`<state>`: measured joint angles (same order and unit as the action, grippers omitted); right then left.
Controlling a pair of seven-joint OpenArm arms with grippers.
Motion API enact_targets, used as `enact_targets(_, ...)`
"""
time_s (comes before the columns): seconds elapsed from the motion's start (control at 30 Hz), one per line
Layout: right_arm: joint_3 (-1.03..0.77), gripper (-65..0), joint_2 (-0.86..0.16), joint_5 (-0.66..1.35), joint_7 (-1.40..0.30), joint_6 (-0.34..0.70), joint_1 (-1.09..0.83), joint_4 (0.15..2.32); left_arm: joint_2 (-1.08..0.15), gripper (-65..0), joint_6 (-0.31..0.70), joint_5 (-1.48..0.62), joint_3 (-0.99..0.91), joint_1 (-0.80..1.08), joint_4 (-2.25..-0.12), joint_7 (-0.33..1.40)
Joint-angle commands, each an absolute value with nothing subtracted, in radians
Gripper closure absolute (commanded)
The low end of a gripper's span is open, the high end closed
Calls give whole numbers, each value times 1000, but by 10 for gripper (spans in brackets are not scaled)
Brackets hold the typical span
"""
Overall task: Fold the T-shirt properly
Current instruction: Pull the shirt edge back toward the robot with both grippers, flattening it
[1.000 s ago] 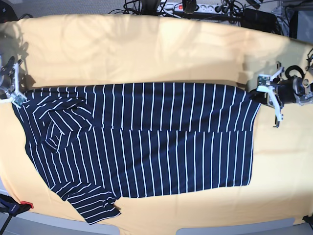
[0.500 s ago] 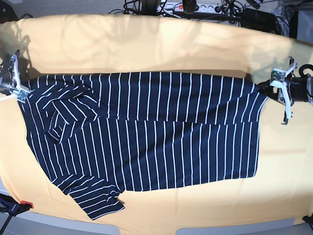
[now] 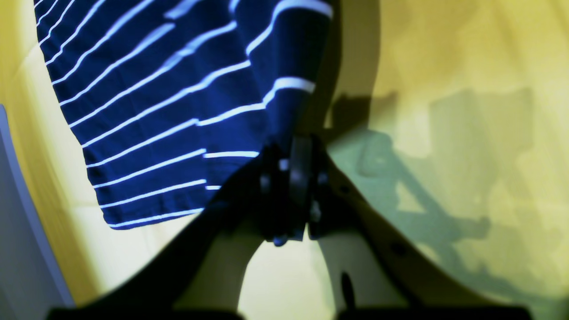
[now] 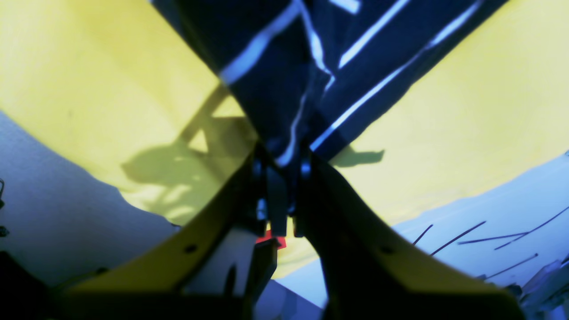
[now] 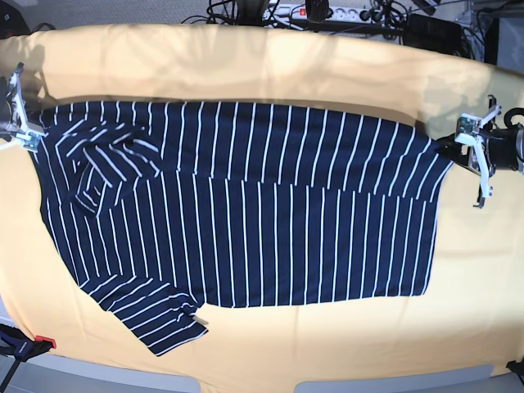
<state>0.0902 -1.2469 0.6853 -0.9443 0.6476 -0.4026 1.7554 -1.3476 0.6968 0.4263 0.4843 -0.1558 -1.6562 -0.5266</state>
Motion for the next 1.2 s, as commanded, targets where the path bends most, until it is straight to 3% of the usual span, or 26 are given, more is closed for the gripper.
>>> enact_targets(0.0,70,0,-1281,673,-963,645,-408,1761,-1380,0,698,418,471,-170,-1663,-546)
enact_targets(0.57,-220,0,-1280,724,-1039,698,-680,1761,-1435,0,698,418,471,-160,-1667,-598)
enact_targets(1.17,-230,0,-1275,829,-1169,698,-738,1768,-1499,0,698,418,471,-76,-1700,-605)
